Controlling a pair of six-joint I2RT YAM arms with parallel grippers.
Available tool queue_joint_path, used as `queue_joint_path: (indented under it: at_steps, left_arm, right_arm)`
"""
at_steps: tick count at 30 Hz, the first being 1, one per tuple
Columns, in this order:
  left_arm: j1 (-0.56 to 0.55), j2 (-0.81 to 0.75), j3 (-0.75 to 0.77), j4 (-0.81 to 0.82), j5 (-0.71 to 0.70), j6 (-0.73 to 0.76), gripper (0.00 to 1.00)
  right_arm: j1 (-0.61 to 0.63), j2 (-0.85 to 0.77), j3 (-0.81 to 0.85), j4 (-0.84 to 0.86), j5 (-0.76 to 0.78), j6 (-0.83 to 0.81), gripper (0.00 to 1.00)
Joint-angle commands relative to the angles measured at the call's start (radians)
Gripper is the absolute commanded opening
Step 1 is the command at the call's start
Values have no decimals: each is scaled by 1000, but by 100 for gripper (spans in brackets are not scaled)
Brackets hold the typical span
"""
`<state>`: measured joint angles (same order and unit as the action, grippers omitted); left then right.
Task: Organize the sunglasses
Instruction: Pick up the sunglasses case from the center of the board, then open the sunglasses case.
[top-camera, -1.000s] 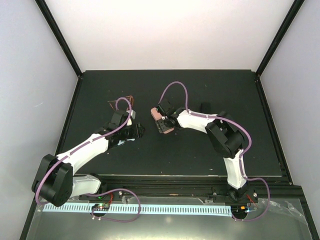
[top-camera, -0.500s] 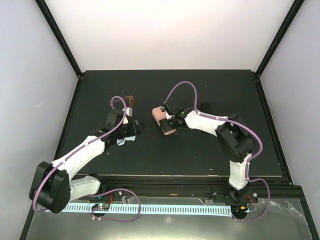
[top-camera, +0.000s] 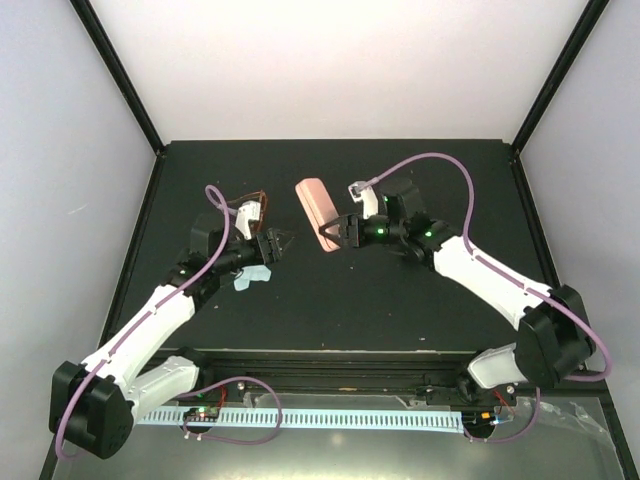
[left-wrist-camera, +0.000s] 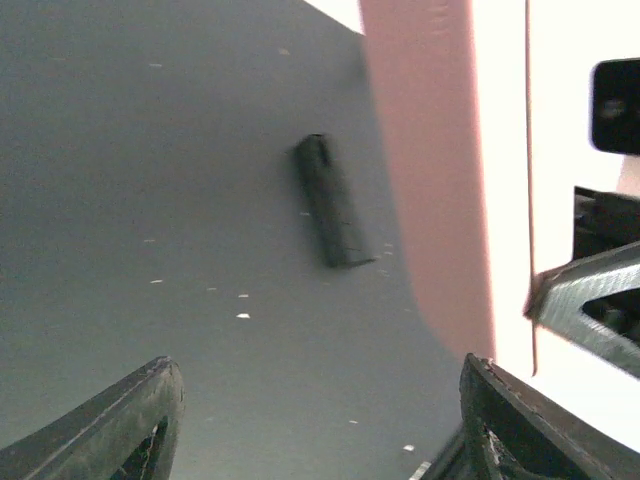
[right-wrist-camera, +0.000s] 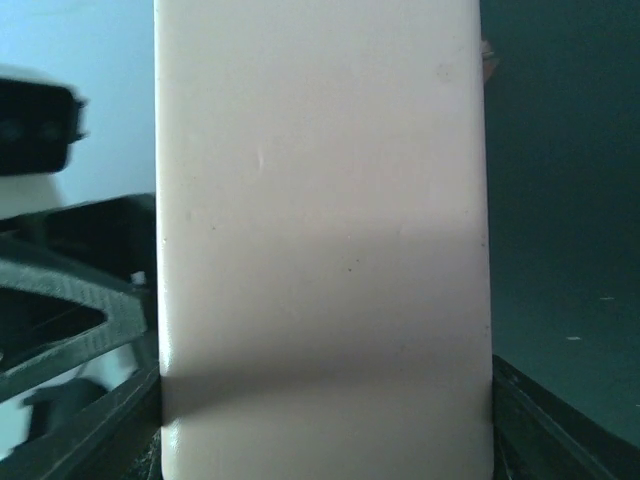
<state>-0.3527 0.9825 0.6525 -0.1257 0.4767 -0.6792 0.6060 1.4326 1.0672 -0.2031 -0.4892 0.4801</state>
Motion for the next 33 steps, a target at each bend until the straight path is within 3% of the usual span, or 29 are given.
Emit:
queue_joint_path:
  at_steps: [1, 10, 16, 25, 33]
  left_arm:
    - [8, 10, 46, 195, 237, -72, 76]
    - [6, 60, 29, 399, 354, -141, 85]
    - [6, 85, 15, 358, 310, -128, 77]
    - [6, 66, -22, 265, 210, -68, 65]
    - [7, 68, -24, 169, 133, -33, 62]
  right_arm:
    - [4, -55, -67, 193, -228, 149, 38]
    - [37, -94, -114, 277, -320, 215, 35]
    - [40, -140, -147, 395, -380, 319, 33]
    - [38, -260, -165, 468, -351, 436, 29]
    - [39, -310, -166, 419, -290, 416, 27]
